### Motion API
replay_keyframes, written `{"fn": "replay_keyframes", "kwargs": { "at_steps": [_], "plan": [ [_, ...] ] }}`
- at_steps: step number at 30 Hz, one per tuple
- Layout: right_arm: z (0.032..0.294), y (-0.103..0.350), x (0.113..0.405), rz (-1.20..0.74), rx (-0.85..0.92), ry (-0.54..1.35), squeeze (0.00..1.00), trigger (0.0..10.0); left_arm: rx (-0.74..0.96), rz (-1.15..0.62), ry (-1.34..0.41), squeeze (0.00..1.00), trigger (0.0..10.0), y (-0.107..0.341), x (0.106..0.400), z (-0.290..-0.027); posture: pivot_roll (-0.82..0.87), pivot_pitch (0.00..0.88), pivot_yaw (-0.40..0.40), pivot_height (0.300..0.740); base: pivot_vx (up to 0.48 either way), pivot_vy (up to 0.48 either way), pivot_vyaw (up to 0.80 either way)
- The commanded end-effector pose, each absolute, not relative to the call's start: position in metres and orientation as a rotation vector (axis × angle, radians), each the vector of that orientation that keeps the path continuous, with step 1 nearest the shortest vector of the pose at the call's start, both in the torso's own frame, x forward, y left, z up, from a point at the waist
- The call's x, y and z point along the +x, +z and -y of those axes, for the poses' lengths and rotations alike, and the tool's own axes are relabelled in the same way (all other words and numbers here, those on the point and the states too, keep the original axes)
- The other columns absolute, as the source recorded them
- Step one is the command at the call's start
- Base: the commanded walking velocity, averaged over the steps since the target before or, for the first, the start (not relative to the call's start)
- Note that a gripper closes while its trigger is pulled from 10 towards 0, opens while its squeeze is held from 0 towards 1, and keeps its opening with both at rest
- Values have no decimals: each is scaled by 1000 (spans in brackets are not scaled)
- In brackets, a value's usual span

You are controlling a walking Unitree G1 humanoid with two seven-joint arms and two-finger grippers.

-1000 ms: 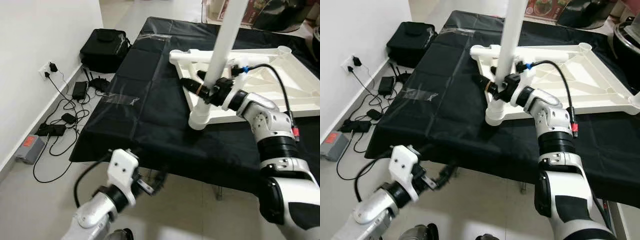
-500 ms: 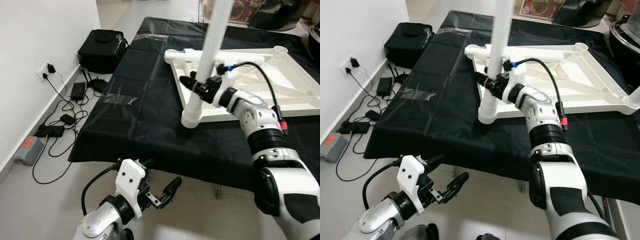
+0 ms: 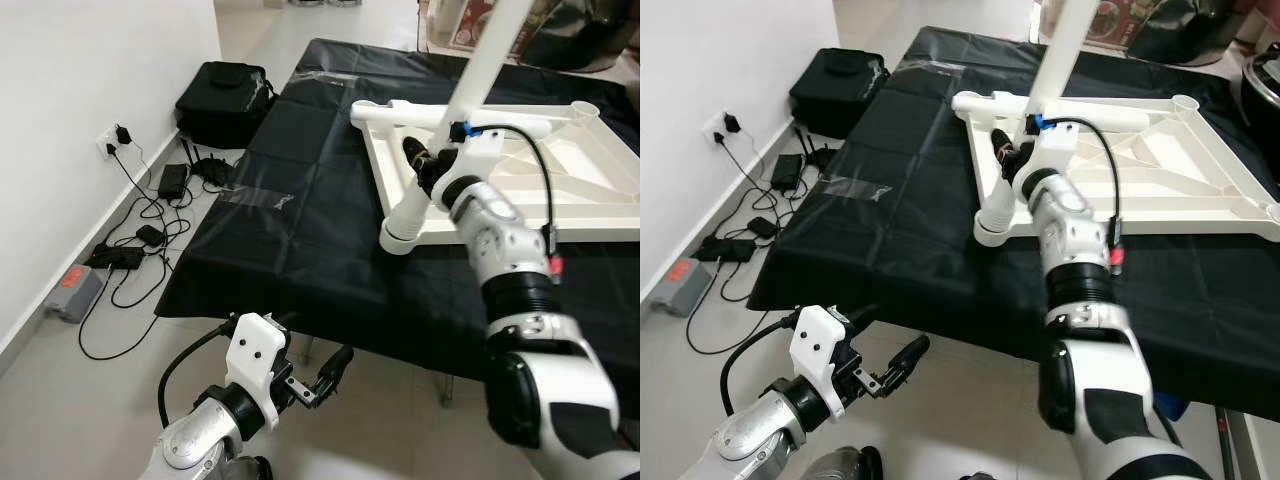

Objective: Building children table

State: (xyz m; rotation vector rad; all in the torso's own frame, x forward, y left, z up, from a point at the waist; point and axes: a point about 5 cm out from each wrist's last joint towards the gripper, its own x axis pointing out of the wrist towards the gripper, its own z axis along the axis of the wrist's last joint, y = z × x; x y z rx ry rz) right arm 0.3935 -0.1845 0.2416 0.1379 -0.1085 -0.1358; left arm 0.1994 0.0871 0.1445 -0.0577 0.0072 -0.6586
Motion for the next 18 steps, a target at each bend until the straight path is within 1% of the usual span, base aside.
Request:
{"fn": "replay_keyframes", "kwargs": {
  "at_steps": [1,2,4,5,7,8,10,12,13,17,18],
  "plan": [
    [201,241,385,122,119,-305,0,0,-48,-20,-653,0,10000,141,199,-87,154,115,-82,740,0,0,0],
    [191,241,378,151,119,-343,0,0,-45,-17,-651,0,10000,141,199,-87,158,113,-86,740,0,0,0],
    [191,241,378,151,119,-343,0,0,-45,-17,-651,0,10000,141,199,-87,158,113,-86,740,0,0,0],
    [179,242,374,173,123,-343,0,0,-42,-15,-646,0,10000,141,199,-88,164,113,-86,740,0,0,0],
    [179,242,374,173,123,-343,0,0,-42,-15,-646,0,10000,141,199,-88,164,113,-86,740,0,0,0],
    [168,246,372,199,121,-312,0,0,-41,-13,-640,0,10000,142,199,-89,165,114,-90,740,0,0,0],
    [155,253,371,249,117,-247,0,0,-40,-10,-630,0,10000,142,200,-91,159,119,-92,740,0,0,0],
    [152,255,371,265,88,-225,0,0,-45,-10,-627,0,10000,143,200,-91,159,119,-92,740,0,0,0],
    [149,254,371,262,102,-195,0,0,-44,-8,-626,0,10000,143,201,-91,156,122,-88,740,0,0,0],
    [146,253,371,257,122,-175,0,0,-44,-6,-625,0,10000,143,201,-90,154,123,-92,740,0,0,0],
    [142,254,371,270,144,-128,0,0,-46,-3,-624,0,10000,144,202,-90,152,124,-91,740,0,0,0]
  ]
}}
